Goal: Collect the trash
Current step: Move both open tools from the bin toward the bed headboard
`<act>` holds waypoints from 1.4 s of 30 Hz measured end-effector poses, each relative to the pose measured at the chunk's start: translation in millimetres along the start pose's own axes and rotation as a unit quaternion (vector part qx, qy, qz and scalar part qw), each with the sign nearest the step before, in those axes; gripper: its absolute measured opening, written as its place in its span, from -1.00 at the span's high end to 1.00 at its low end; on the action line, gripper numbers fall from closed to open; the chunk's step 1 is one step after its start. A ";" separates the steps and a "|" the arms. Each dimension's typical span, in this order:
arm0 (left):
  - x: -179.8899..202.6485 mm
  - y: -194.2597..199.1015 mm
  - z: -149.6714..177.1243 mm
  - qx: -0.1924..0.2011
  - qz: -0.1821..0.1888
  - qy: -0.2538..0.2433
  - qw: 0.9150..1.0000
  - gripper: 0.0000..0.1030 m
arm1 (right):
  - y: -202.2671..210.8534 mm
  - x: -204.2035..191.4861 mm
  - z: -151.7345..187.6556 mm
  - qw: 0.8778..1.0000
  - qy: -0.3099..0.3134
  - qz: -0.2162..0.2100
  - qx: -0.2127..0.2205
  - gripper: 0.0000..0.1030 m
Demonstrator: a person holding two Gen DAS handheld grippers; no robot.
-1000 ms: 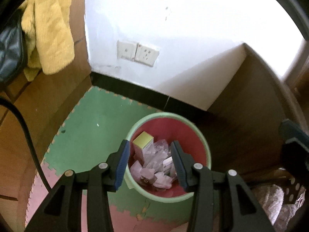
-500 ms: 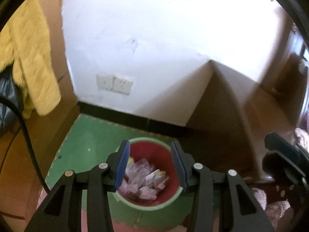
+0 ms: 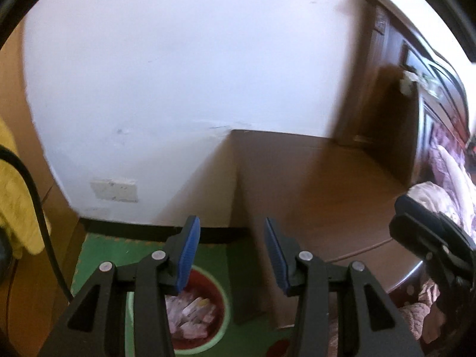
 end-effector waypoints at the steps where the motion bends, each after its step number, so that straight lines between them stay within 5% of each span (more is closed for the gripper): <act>1: 6.0 -0.5 -1.8 -0.002 0.007 -0.002 1.000 0.10 | 3.4 5.5 0.0 1.000 -0.004 0.005 0.003 0.21; 12: 93.6 -12.9 -23.7 0.006 0.076 -0.040 0.996 0.06 | 33.1 87.8 6.3 0.995 -0.053 0.073 0.036 0.20; 24: 221.1 -73.5 -81.6 0.041 0.129 -0.078 0.988 0.06 | 34.9 247.7 1.5 0.986 -0.075 0.131 0.066 0.19; 32: 288.5 -98.0 -120.3 -0.025 0.168 -0.086 0.982 0.06 | 56.4 305.6 -31.4 0.979 -0.116 0.161 0.046 0.19; 42: 326.3 -60.7 -168.9 -0.076 0.162 -0.104 0.978 0.06 | 127.8 333.8 -110.0 0.962 -0.184 0.204 0.015 0.19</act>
Point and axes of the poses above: each gripper's, at about its wrist camera, not at the fingertips, and y roughly against the way its jaws point, x to its right, z to its underside, the point moved 1 cm from there along -y, roughly the way its jaws point, and after that the axes turned 7 degrees about y, right-handed, at the moved point
